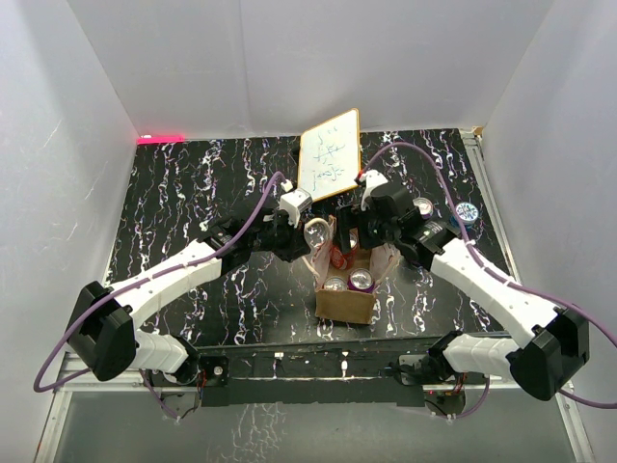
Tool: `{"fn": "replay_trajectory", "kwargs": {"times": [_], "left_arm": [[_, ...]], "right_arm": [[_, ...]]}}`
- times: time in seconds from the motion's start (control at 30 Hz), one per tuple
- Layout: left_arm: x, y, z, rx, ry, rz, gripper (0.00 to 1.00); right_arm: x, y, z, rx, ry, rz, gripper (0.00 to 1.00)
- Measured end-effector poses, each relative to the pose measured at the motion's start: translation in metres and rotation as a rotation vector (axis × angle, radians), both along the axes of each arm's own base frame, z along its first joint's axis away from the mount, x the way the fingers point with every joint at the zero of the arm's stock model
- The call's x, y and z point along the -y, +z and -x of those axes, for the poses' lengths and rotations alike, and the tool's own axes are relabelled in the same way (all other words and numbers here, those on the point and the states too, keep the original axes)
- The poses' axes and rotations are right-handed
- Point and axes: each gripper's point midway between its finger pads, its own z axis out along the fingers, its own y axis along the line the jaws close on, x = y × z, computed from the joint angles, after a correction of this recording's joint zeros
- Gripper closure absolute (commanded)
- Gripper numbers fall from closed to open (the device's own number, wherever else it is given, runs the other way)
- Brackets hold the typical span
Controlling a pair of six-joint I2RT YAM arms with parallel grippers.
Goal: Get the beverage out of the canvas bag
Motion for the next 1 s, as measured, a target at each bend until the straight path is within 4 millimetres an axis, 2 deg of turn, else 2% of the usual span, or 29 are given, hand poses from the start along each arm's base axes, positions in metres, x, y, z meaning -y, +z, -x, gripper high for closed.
{"fn": "replay_trajectory", "kwargs": {"times": [0.13,0.33,0.77,1.0], "left_arm": [[0.0,0.0,0.0,0.001,0.0,-0.001,1.0],[0.0,0.0,0.0,0.001,0.0,0.0,1.0],[0.0,0.0,0.0,0.001,0.001,-0.001,1.0],[0.0,0.0,0.0,0.001,0.001,-0.001,1.0]], "right_arm": [[0.006,-0.028,0.008,-0.053,-0.011,0.049,0.12],[0.006,-0.053,0.005,-0.098,-0.035,0.126,0.11],[0.019,-0.067,-0.004,-0.089,-0.119,0.207,0.09],[0.019,-0.075,-0.016,-0.081,-0.163,0.219,0.09]]}}
